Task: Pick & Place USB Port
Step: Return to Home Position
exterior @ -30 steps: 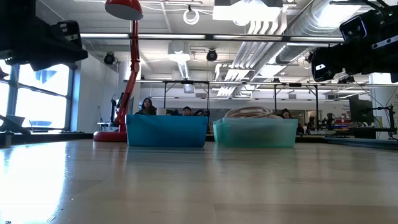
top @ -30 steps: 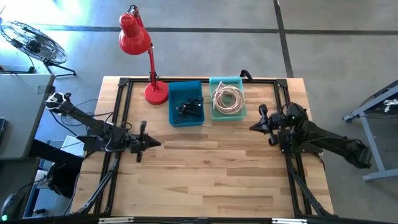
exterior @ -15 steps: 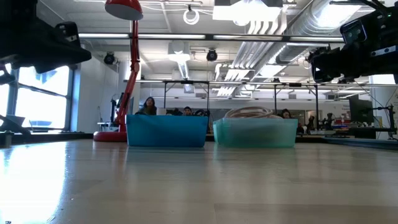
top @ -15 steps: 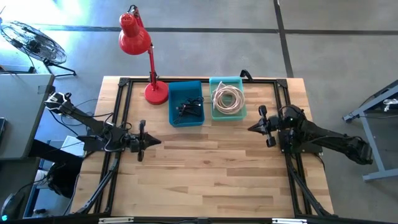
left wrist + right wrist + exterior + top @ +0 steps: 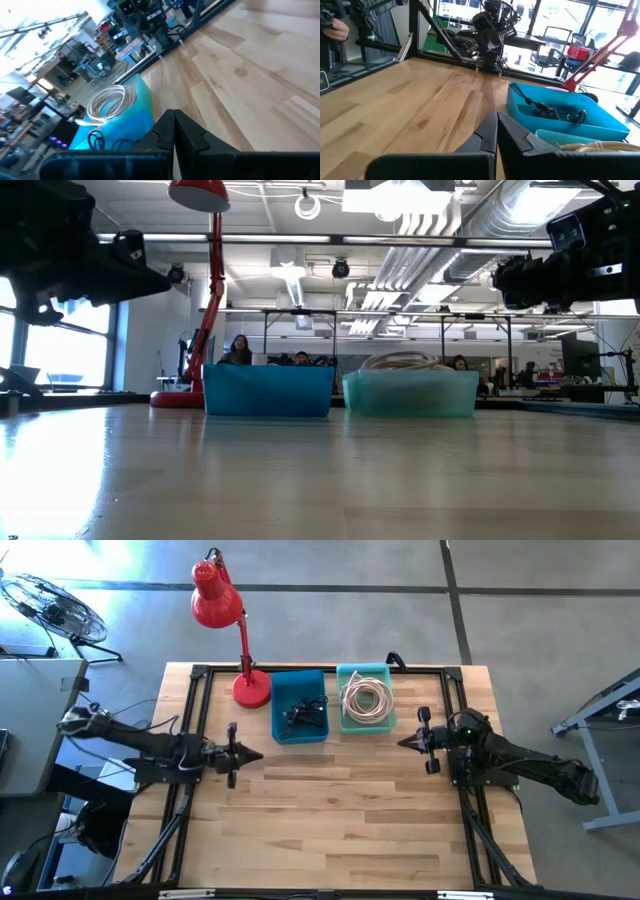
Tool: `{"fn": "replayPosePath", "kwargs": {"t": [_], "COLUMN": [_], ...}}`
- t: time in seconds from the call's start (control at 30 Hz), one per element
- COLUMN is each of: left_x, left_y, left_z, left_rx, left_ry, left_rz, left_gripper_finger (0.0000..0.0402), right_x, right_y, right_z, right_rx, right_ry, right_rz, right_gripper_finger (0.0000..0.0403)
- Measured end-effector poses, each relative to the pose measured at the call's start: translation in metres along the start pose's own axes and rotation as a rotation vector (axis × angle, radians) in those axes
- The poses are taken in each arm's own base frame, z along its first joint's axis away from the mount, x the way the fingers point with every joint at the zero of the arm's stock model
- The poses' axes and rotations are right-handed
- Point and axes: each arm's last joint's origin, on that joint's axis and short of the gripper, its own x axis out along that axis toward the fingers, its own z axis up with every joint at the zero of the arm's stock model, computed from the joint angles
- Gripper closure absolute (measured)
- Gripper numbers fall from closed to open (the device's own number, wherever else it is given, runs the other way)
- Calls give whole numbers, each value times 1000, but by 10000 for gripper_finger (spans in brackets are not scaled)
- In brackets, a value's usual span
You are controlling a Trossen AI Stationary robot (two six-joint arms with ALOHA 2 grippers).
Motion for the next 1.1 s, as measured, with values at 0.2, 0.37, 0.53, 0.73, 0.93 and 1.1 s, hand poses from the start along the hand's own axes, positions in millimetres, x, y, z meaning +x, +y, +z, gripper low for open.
{"fn": "replayPosePath", "kwargs": {"t": [0.2, 0.37, 0.53, 0.73, 0.93, 1.1], "left_x": [4, 4, 4, 4, 4, 4], "left_y": [15, 21, 25, 25, 25, 25], "left_z": [-12, -17, -19, -19, -19, -19], "left_rx": [-25, -35, -57, -71, -70, -70], "left_ry": [21, -1, -6, -11, -18, -19], "left_rz": [16, -14, -15, -23, -31, -32], "left_gripper_finger": [401, 401, 401, 401, 401, 401], "right_x": [-1, -4, -6, -7, -7, -6], "right_y": [-3, -6, -10, -11, -14, -12], "right_z": [0, 1, 7, 5, -2, -3], "right_rx": [-38, -10, 15, 45, 97, 126], "right_ry": [4, -9, -20, -11, 12, 24], "right_rz": [-42, -44, -25, -40, -170, -153], "right_gripper_finger": [403, 403, 403, 403, 403, 403]}}
